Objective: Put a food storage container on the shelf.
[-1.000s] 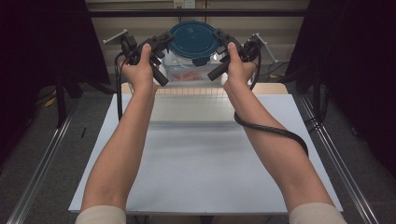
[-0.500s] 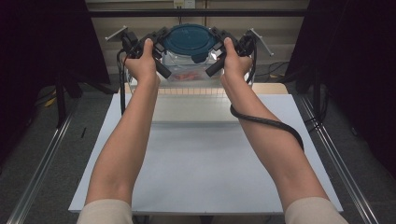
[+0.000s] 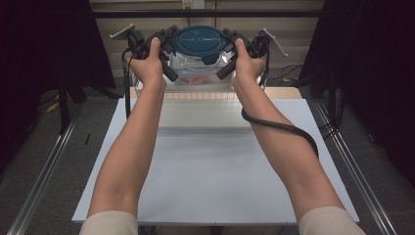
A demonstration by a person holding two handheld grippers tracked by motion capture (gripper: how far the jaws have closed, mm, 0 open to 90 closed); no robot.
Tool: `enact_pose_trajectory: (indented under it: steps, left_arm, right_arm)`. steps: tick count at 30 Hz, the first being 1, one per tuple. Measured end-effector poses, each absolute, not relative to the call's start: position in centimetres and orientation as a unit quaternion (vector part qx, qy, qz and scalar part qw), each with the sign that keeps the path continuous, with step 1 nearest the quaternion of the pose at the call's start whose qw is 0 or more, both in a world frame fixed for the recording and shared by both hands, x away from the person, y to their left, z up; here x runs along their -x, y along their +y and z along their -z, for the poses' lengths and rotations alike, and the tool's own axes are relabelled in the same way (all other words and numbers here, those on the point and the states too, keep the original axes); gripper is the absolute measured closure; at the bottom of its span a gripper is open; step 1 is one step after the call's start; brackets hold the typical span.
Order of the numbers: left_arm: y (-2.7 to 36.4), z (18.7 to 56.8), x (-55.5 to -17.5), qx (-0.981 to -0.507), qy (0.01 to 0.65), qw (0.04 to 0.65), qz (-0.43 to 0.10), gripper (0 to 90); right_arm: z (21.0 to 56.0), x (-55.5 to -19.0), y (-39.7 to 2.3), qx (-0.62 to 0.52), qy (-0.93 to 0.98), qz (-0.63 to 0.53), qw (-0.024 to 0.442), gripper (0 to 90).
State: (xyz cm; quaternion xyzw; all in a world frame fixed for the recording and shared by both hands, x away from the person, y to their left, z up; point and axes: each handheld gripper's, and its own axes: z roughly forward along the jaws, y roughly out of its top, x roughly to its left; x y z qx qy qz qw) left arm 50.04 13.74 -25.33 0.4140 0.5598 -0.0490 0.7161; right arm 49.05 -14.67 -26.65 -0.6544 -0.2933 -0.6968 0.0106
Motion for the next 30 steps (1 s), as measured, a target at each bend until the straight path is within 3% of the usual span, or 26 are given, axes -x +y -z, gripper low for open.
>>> enact_pose_trajectory:
  steps: [2,9,12,30]
  left_arm:
    - [13.9,25.0,-49.5,-0.422,0.560,0.711,0.047,49.1]
    - [14.2,24.9,-48.1,-0.441,0.572,0.690,0.047,46.8]
    - [14.6,25.4,-47.6,-0.440,0.575,0.685,0.073,44.8]
    - [13.5,26.0,-48.9,-0.409,0.602,0.677,0.110,53.4]
  right_arm:
    - [26.6,-49.1,-14.6,0.655,-0.293,0.696,0.009,57.5]
    - [26.6,-49.0,-14.7,0.656,-0.296,0.694,0.007,57.6]
    - [26.6,-49.0,-14.7,0.657,-0.295,0.694,0.006,57.5]
    - [26.7,-49.5,-14.9,0.667,-0.271,0.694,-0.009,57.6]
